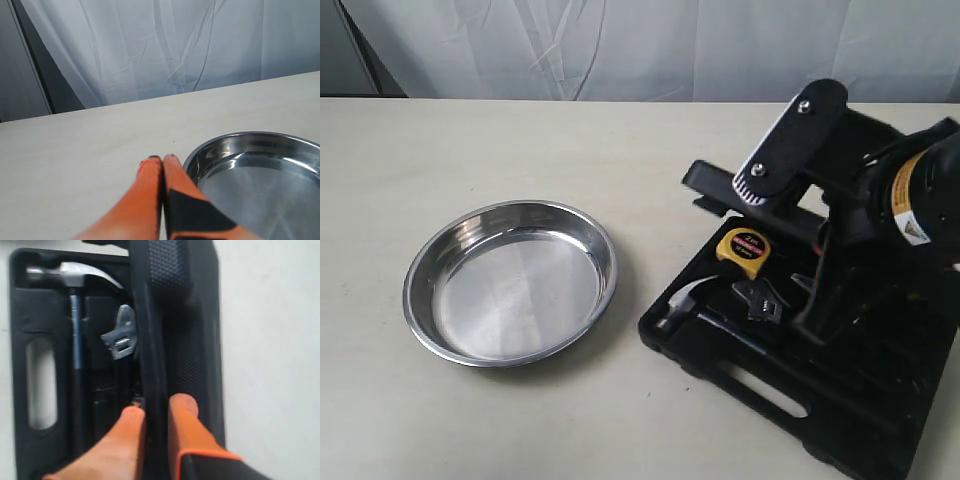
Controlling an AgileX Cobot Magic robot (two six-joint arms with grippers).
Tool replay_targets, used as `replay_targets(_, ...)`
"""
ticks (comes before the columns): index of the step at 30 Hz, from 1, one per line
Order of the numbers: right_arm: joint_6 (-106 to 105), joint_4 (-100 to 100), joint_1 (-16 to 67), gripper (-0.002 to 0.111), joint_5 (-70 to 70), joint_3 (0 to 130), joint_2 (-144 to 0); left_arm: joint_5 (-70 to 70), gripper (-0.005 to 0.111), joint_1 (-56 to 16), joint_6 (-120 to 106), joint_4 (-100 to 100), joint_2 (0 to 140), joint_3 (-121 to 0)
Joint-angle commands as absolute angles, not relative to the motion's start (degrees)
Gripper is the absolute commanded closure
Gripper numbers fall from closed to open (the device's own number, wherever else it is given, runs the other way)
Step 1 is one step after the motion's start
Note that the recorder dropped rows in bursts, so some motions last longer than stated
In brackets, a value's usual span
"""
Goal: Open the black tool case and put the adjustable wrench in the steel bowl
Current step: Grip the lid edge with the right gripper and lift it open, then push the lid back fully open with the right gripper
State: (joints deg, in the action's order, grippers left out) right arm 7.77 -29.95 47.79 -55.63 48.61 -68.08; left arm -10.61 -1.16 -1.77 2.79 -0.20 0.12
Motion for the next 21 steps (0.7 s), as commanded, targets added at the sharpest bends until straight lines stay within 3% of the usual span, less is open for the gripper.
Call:
replay_targets(1,14.1,-43.4,47.4,0.109,-61.8,48.4,-67.9,-10.4,0.106,-1.2,-1.7,2.7,0.0,0.0)
replay_targets(21,28.1,-58.6,47.3,0.109,-65.2,48.3,-72.2,-10.4,0.106,-1.2,-1.7,2.7,0.0,0.0)
